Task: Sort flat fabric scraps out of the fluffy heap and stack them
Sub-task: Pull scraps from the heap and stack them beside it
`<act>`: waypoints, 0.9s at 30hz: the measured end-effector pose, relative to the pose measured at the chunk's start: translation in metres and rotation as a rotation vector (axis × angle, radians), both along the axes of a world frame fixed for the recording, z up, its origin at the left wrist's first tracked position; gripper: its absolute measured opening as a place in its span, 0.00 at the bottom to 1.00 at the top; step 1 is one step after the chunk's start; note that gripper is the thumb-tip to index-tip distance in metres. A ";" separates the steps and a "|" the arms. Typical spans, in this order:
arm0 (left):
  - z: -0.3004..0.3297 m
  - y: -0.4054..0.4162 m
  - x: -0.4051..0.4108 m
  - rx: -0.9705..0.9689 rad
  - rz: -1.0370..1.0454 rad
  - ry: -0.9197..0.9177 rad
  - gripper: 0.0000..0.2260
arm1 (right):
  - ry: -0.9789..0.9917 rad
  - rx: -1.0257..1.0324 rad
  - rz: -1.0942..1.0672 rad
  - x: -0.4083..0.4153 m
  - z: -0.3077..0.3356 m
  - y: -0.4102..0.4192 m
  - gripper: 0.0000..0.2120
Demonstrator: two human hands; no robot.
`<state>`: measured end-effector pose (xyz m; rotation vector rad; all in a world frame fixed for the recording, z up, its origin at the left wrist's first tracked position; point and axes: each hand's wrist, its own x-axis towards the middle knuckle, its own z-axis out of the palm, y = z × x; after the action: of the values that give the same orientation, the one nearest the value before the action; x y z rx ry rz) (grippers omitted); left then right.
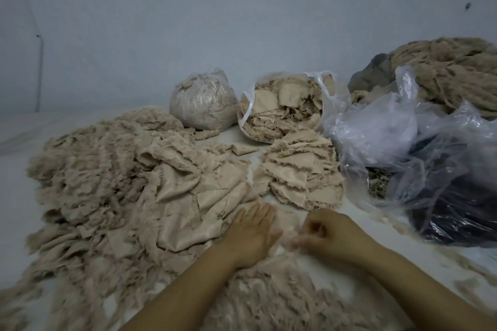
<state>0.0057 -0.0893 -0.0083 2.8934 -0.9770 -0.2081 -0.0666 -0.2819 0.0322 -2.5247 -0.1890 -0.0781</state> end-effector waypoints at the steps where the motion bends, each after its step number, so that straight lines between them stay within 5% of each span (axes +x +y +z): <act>1: 0.000 0.001 -0.002 0.008 -0.018 -0.012 0.26 | -0.065 -0.013 -0.002 0.004 -0.003 0.007 0.13; 3: -0.001 0.003 -0.005 0.032 -0.040 -0.027 0.26 | -0.109 -0.043 0.045 0.012 -0.012 0.020 0.13; 5: 0.000 0.006 -0.008 0.036 -0.042 -0.010 0.26 | -0.105 -0.046 0.087 0.014 -0.014 0.021 0.03; 9: 0.003 0.011 -0.009 0.058 -0.078 0.040 0.26 | -0.025 -0.073 0.118 0.009 -0.009 0.002 0.15; 21: 0.001 0.013 -0.009 0.049 0.017 0.077 0.26 | 0.339 -0.190 0.244 -0.014 0.025 -0.026 0.12; 23: 0.007 0.010 -0.013 -0.199 0.064 0.200 0.25 | 0.222 -0.080 0.165 -0.007 0.025 -0.013 0.17; 25: 0.019 0.007 -0.016 -0.695 0.172 0.347 0.22 | 0.108 -0.020 0.031 0.007 0.017 0.007 0.19; 27: 0.029 0.007 -0.016 -0.964 0.229 0.302 0.19 | 0.079 -0.094 -0.126 0.022 0.005 0.025 0.24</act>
<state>-0.0105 -0.0823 0.0205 1.9804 -0.4773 -0.1054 -0.0449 -0.2566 0.0369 -2.6259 -0.0019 -0.0205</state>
